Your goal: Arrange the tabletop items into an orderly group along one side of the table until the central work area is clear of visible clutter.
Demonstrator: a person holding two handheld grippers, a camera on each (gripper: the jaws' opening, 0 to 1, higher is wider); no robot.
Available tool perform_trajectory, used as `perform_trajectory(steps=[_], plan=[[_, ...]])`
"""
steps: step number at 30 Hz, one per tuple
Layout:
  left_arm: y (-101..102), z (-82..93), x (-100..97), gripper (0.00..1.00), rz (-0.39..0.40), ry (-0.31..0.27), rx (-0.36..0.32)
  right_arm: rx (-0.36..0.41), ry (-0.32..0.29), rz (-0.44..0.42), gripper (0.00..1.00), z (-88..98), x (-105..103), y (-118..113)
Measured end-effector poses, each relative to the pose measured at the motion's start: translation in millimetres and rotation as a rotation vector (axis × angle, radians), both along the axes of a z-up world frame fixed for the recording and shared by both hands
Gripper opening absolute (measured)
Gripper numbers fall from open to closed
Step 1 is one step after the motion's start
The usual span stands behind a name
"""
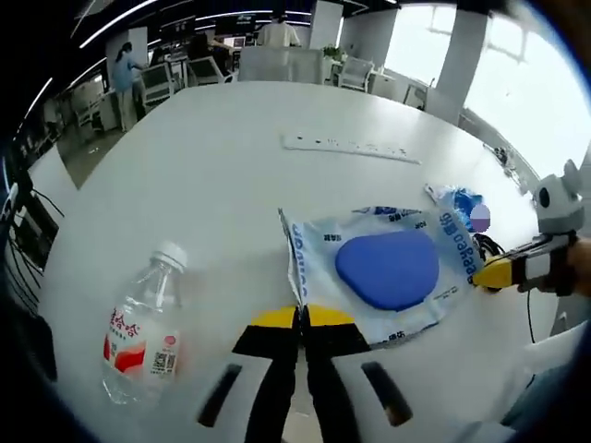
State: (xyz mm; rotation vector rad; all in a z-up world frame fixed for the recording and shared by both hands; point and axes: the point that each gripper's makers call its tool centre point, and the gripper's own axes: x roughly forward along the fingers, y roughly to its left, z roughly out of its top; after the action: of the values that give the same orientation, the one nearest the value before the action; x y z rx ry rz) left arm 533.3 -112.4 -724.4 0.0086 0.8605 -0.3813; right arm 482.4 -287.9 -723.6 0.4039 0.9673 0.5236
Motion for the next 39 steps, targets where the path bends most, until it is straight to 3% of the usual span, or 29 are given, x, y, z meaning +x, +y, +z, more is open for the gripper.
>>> perform_trajectory(steps=[9, 13, 23, 31, 39], plan=[[-13.8, 13.9, 19.5, 0.00, -0.009, -0.048, -0.027, -0.003, -0.045, -0.040, 0.00, 10.3, 21.4, -12.5], [-25.2, 20.7, 32.6, 0.00, -0.060, -0.082, -0.003, -0.020, -0.063, -0.068, 0.00, 12.7, 32.1, -21.6], [-41.9, 30.7, 57.3, 0.00, -0.087, -0.119, 0.000, -0.024, -0.067, -0.143, 0.00, 12.9, 54.5, -38.9], [-46.6, 29.1, 68.8, 0.00, -0.099, -0.115, 0.000, -0.022, -0.053, -0.182, 0.00, 7.8, 64.5, -42.9], [-46.9, 12.2, 73.0, 0.00, -0.107, -0.086, 0.012, -0.038, -0.026, -0.184, 0.00, -7.7, 67.3, -42.1]])
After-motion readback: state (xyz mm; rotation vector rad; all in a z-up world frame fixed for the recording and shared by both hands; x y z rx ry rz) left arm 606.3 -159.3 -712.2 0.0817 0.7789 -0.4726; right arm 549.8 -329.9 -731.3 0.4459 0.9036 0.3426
